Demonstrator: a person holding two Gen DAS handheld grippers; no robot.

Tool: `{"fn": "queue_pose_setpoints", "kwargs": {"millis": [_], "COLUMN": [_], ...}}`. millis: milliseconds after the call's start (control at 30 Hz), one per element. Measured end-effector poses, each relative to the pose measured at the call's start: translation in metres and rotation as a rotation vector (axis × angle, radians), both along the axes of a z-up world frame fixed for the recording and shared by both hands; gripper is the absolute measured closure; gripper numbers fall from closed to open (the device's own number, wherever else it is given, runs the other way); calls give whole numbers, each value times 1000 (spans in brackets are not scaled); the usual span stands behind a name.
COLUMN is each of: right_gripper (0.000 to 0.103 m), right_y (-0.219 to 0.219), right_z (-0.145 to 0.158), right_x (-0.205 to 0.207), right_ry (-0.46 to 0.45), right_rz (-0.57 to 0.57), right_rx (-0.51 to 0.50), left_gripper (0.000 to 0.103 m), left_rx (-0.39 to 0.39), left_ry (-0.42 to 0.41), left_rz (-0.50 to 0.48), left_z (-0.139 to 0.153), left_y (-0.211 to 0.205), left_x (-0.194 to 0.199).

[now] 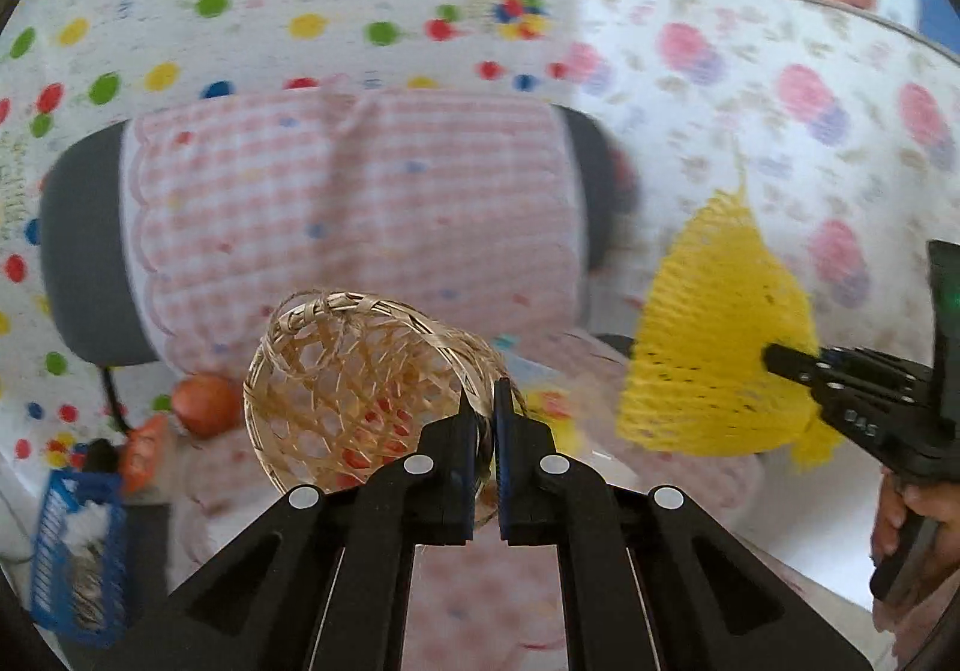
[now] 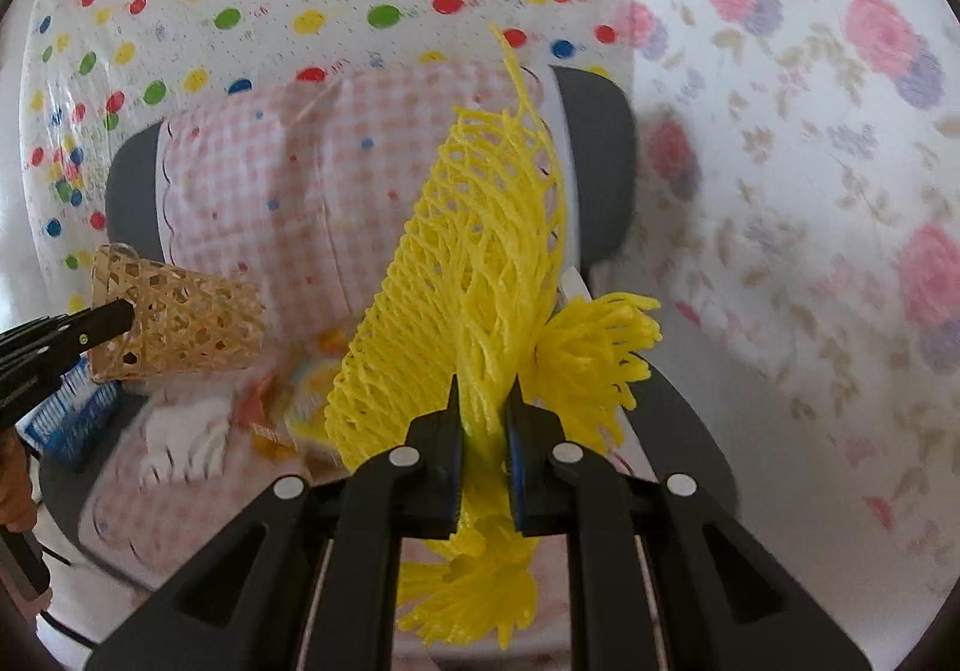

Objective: Collect trash
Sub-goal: 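Carry the yellow net and bamboo cup to the pink bin and release both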

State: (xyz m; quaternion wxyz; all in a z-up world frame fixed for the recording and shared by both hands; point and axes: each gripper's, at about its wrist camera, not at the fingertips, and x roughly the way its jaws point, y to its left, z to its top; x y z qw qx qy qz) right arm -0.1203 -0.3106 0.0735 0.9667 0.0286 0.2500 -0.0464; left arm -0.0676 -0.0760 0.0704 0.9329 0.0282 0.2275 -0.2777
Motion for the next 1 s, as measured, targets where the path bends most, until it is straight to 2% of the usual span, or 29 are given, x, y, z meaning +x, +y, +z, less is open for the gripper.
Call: {"fn": "queue_pose_setpoints", "kwargs": {"millis": [167, 367, 567, 800, 1000], "right_gripper": [92, 92, 92, 92, 91], "right_y": [-20, -42, -58, -59, -57], "right_z": [-16, -39, -63, -70, -81], "right_x": [-61, -124, -182, -225, -246], "right_ry": [26, 64, 157, 176, 209], "right_rz": [-115, -241, -387, -493, -526], "right_rx": [8, 19, 37, 36, 42], "left_gripper": [97, 97, 97, 97, 97], "left_rx": [-2, 18, 12, 48, 51], "left_ry": [-29, 22, 34, 60, 109], "left_rz": [-154, -317, -468, -586, -621], "left_z": [-17, -45, -63, -74, -87], "left_y": [-40, -86, -128, -162, -165], "left_x": [-50, -85, -118, -141, -151]}}
